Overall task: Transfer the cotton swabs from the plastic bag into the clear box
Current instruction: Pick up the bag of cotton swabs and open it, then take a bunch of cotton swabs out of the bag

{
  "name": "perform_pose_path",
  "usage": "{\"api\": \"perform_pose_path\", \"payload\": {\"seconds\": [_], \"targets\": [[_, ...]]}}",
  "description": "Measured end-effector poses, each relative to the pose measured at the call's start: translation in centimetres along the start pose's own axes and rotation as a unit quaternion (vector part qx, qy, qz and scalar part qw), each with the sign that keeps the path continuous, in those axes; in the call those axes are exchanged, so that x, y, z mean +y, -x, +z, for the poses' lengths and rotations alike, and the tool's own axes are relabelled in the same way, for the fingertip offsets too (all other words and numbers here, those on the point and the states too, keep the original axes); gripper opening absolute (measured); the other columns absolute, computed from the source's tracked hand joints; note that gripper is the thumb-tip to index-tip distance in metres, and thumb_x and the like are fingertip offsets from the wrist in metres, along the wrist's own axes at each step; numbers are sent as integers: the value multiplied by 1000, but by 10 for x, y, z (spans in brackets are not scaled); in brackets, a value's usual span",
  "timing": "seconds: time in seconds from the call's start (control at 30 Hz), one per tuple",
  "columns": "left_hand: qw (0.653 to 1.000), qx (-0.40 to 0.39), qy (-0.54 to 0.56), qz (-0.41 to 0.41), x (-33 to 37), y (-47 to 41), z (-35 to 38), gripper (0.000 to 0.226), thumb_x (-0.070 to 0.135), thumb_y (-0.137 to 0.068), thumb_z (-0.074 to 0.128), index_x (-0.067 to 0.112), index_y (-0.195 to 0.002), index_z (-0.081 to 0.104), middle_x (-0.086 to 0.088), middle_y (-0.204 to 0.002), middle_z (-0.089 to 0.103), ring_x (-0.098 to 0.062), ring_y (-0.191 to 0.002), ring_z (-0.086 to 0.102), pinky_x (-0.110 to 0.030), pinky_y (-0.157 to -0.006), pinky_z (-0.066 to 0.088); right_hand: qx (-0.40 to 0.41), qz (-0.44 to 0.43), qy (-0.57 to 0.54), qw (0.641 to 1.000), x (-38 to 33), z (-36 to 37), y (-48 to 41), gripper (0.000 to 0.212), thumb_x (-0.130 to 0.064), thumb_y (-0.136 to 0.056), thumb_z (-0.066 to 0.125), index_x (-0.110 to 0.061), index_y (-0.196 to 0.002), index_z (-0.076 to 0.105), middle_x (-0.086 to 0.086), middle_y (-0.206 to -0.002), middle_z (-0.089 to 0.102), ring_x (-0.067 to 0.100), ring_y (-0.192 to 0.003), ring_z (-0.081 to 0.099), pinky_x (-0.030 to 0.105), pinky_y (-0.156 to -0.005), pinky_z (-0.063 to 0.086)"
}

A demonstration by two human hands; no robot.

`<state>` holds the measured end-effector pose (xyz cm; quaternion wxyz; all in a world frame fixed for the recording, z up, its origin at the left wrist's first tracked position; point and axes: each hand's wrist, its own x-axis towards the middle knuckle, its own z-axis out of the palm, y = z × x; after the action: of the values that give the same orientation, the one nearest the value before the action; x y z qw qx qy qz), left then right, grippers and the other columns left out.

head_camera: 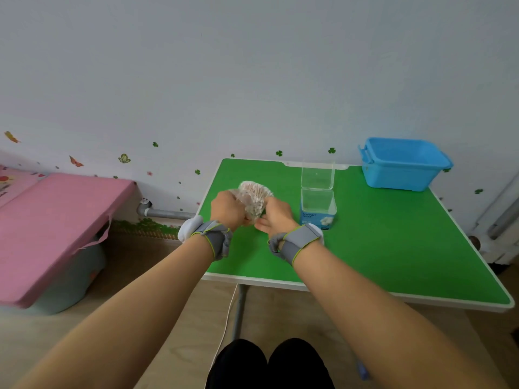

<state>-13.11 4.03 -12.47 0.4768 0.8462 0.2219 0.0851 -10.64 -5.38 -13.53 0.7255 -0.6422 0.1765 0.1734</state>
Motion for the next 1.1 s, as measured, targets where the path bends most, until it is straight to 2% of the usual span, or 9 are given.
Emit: {"api": "perform_pose_path", "payload": {"seconds": [0.1, 0.2, 0.33, 0.47, 0.53, 0.67, 0.87, 1.0, 1.1], "targets": [[993, 16, 111, 25, -1, 1, -1, 40, 33, -90, 61, 1, -113, 60, -23, -97, 69, -38, -73, 70, -49, -70, 59, -36, 26, -81, 996, -4, 2, -1, 21, -26, -97, 44, -8, -99, 55, 23, -118, 62, 33, -103, 63, 42, -89, 50], [990, 40, 112, 72, 3, 4, -3, 41, 40, -89, 61, 6, -113, 63, -23, -91, 69, -35, -72, 70, -45, -72, 59, -105, 70, -215, 968, -5, 4, -1, 41, -43, -97, 45, -7, -114, 53, 19, -114, 59, 32, -102, 59, 44, -90, 48], [987, 26, 123, 97, 4, 10, -1, 33, 36, -93, 57, 8, -109, 65, -14, -68, 68, -22, -51, 65, -30, -53, 56, -165, 86, -336, 923, -5, 5, -6, 45, -52, -95, 44, -10, -97, 58, 10, -87, 64, 24, -73, 63, 29, -53, 55], [988, 35, 75, 129, 1, 11, 3, 26, 19, -96, 51, 8, -115, 66, -19, -101, 71, -29, -84, 69, -39, -72, 59, -171, 74, -313, 931, -3, 9, -10, 29, -38, -97, 47, -12, -90, 58, 6, -61, 69, 19, -46, 65, 28, -41, 53], [986, 45, 54, 148, 0, 10, 4, 28, 9, -95, 49, 6, -116, 66, -18, -107, 70, -31, -95, 68, -42, -84, 56, -165, 70, -318, 931, -1, 10, -11, 24, -31, -97, 50, -10, -90, 60, 6, -59, 69, 20, -47, 66, 28, -42, 53], [989, 42, 41, 133, -3, 6, 4, 29, 20, -96, 52, 8, -121, 62, -22, -102, 70, -35, -91, 68, -39, -79, 57, -168, 70, -322, 929, 0, 8, -12, 18, -22, -95, 53, -9, -85, 62, 5, -64, 69, 17, -60, 64, 27, -61, 52], [991, 42, 52, 119, -6, 5, 6, 33, 30, -97, 51, 7, -115, 65, -18, -105, 69, -34, -91, 67, -45, -80, 56, -184, 64, -351, 916, -1, 7, -10, 16, -20, -92, 50, -12, -83, 60, 5, -63, 67, 20, -55, 66, 26, -55, 55], [993, 24, 57, 101, -6, 3, 7, 34, 31, -98, 48, 8, -114, 66, -19, -102, 70, -34, -86, 68, -45, -77, 57, -175, 54, -357, 916, -1, 7, -12, 16, -18, -93, 49, -10, -84, 60, 6, -72, 65, 21, -66, 61, 30, -68, 50], [994, -4, 52, 94, -6, 2, 9, 35, 33, -94, 55, 8, -116, 65, -15, -108, 69, -30, -94, 67, -37, -83, 56, -167, 53, -347, 921, 1, 6, -13, 19, -21, -92, 50, -12, -80, 62, 2, -59, 66, 17, -56, 62, 25, -58, 51]]}}
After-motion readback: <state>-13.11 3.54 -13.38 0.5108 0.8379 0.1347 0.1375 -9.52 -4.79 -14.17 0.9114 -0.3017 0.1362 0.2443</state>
